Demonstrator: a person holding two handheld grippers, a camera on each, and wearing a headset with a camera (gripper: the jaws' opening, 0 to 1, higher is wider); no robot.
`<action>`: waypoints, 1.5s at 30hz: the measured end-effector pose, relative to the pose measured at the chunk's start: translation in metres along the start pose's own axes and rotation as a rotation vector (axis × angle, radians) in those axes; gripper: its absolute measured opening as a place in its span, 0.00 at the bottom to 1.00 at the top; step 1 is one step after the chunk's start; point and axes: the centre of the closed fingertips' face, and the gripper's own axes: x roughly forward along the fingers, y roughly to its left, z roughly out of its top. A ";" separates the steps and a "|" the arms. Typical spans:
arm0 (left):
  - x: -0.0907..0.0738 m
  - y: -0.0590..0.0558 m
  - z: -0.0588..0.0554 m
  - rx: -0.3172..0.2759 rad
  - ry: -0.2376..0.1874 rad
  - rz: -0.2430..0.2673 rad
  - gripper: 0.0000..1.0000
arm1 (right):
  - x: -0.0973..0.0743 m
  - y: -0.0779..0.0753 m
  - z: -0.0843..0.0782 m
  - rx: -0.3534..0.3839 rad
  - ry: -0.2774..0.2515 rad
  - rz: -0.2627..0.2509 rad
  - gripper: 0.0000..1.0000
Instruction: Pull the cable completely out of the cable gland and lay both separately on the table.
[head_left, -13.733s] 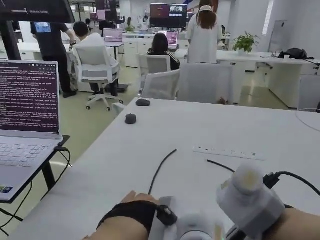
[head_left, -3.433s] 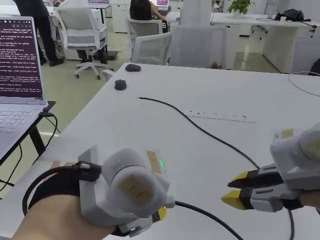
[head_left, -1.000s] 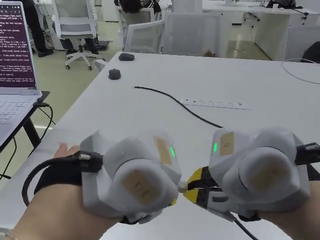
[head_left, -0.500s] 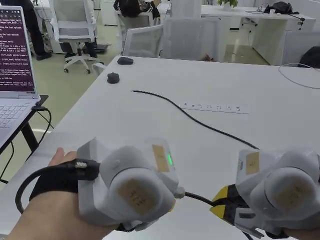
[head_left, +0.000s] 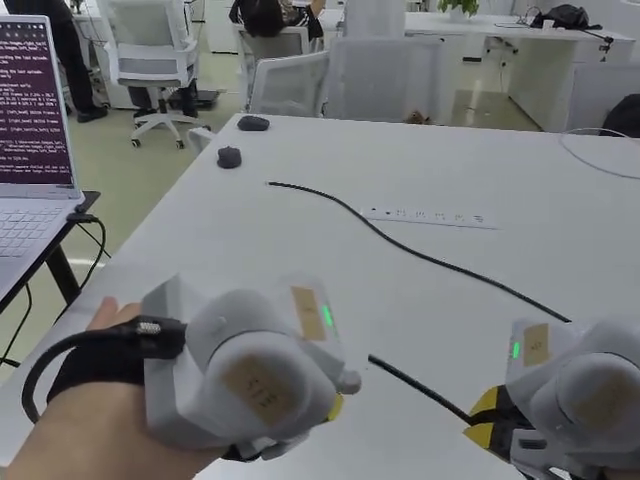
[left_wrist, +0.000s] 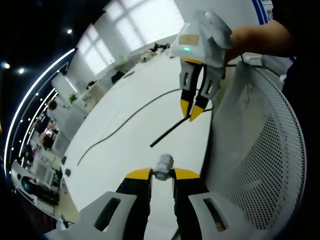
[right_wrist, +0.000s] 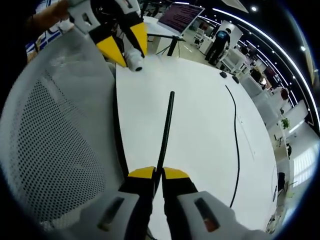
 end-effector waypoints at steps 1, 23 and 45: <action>0.000 0.000 -0.001 -0.001 0.003 -0.001 0.16 | 0.005 -0.009 -0.006 0.012 -0.013 -0.002 0.03; 0.001 -0.001 -0.009 -0.037 0.045 -0.026 0.16 | 0.100 -0.167 -0.110 0.583 0.014 -0.107 0.08; 0.079 0.022 -0.015 0.015 0.063 -0.254 0.16 | -0.046 -0.067 -0.094 0.674 -0.298 -0.196 0.12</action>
